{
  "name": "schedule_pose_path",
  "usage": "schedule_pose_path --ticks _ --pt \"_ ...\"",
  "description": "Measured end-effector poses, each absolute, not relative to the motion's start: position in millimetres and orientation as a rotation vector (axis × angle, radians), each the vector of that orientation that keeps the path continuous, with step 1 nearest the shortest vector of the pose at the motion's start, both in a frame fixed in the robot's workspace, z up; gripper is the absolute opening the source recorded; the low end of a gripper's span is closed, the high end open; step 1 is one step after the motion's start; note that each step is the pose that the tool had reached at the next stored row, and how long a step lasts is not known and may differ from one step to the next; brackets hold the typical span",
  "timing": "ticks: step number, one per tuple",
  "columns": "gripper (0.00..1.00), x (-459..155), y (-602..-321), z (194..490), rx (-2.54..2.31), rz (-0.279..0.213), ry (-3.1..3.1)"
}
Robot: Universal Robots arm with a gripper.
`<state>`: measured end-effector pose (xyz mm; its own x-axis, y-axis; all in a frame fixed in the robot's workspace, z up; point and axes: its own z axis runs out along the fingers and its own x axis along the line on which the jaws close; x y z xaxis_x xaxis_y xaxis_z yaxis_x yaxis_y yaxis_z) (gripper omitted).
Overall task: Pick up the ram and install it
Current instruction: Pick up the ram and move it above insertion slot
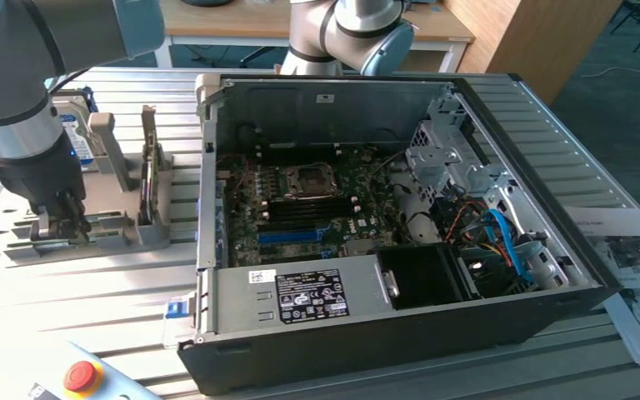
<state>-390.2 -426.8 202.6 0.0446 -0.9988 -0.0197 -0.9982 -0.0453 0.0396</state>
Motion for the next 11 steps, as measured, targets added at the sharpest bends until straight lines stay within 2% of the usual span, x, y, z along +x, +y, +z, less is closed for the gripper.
schedule_pose_path --ticks 11 --pt "0.25 -390.2 -426.8 202.5 2.259 -0.065 -2.160"
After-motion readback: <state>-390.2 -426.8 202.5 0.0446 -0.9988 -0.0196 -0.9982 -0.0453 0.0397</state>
